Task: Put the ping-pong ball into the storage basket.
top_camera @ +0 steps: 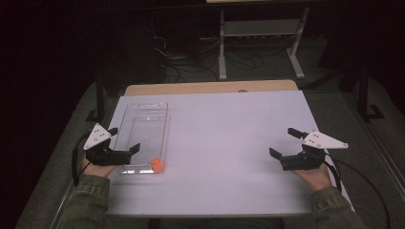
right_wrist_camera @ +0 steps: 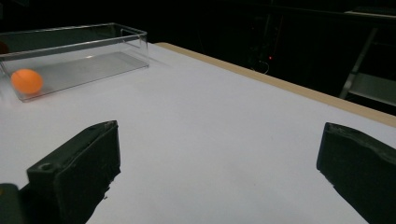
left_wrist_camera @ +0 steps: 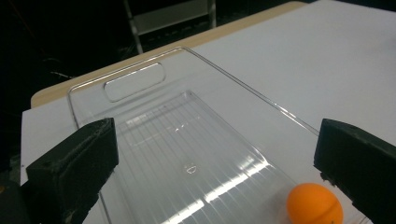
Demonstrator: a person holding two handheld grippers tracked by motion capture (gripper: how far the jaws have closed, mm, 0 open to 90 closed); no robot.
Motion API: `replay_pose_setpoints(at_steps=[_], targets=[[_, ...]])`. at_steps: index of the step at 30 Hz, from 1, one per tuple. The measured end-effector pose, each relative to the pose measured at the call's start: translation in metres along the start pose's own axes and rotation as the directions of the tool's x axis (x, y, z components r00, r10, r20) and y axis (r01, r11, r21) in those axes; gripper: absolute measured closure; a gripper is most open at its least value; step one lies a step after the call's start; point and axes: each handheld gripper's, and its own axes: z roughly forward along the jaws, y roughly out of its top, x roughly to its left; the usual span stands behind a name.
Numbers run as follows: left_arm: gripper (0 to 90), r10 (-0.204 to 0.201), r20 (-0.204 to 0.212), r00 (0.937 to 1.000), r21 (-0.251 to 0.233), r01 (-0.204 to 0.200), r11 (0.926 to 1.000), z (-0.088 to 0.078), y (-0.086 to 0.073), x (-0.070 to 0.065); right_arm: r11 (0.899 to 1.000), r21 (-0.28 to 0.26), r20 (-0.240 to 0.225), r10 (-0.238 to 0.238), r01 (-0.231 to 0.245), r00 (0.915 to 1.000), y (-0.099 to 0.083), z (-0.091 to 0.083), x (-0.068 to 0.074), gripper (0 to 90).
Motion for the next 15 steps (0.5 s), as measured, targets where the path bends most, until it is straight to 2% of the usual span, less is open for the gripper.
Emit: replay_pose_setpoints(at_steps=[4,9,12,15], targets=[[0.0,-0.016,-0.025,0.9996,-0.036,0.015,0.9992,-0.005,-0.005,0.001,1.0,-0.005,0.002,0.002,-0.002,1.0,0.0,-0.001,0.0,0.0],[0.0,-0.054,-0.029,0.9981,-0.074,0.051,0.996,-0.011,-0.012,0.003,1.0,-0.013,0.001,0.003,-0.003,1.0,0.0,-0.001,0.0,0.0],[0.0,-0.074,-0.046,0.9962,-0.1,0.069,0.9926,-0.014,-0.016,0.003,1.0,-0.017,0.001,0.0,0.0,1.0,0.0,-0.002,0.0,0.0],[0.0,-0.102,-0.046,0.9937,-0.121,0.096,0.988,-0.017,-0.021,0.004,1.0,-0.018,0.003,0.001,-0.001,1.0,0.0,-0.002,0.0,0.0]])
